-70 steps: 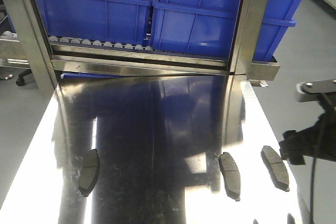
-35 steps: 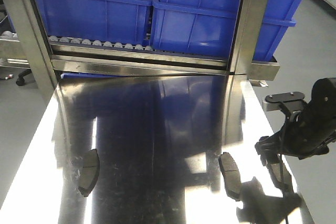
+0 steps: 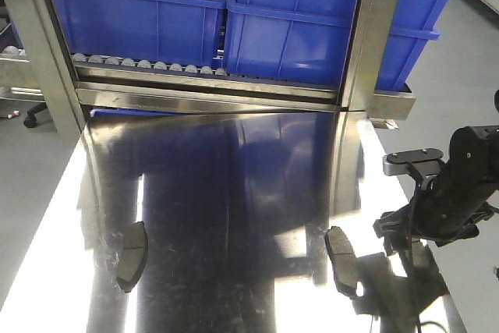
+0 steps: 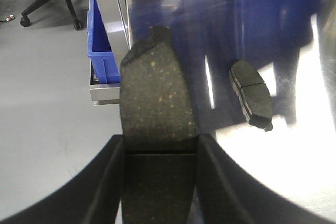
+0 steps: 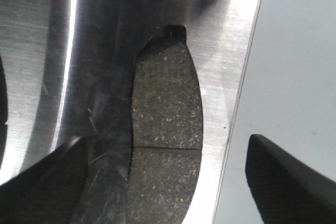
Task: Move and align brake pads A on conveyor
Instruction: 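Lower the right gripper onto the outer brake pad on its side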
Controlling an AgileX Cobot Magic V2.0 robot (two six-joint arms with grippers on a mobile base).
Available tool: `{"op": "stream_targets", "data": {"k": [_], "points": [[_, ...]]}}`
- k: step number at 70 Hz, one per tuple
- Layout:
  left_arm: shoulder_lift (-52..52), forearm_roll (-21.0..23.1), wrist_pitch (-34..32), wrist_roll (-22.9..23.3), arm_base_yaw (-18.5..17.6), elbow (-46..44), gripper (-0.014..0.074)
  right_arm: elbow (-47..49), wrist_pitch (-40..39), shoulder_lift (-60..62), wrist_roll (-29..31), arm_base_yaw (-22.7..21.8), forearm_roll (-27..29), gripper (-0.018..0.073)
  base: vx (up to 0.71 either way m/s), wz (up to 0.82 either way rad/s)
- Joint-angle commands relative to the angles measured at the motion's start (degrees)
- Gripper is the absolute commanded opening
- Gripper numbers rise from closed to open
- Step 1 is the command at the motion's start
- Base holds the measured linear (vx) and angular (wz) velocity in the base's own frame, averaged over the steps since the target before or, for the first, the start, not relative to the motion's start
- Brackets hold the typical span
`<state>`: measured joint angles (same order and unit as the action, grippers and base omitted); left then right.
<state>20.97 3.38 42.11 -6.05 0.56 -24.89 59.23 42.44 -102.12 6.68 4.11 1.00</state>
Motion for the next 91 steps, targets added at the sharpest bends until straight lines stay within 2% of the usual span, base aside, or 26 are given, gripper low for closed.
{"op": "stream_targets", "data": {"k": [1, 19, 37, 91], "points": [[0.30, 0.73, -4.72, 0.17, -0.32, -1.60, 0.0156, 1.58, -1.15, 2.07, 0.56, -0.28, 0.01, 0.0522, 0.00, 0.00], [0.30, 0.73, -4.72, 0.17, -0.32, -1.60, 0.0156, 1.58, -1.26, 2.06, 0.72, -0.28, -0.04, 0.0360, 0.00, 0.00], [0.30, 0.73, -4.72, 0.17, -0.32, -1.60, 0.0156, 1.58, -1.20, 2.06, 0.72, -0.28, 0.00, 0.0262, 0.00, 0.00], [0.30, 0.73, -4.72, 0.17, -0.32, -1.60, 0.0156, 1.58, -0.82, 2.37, 0.72, -0.28, 0.00, 0.0246, 0.00, 0.00]]}}
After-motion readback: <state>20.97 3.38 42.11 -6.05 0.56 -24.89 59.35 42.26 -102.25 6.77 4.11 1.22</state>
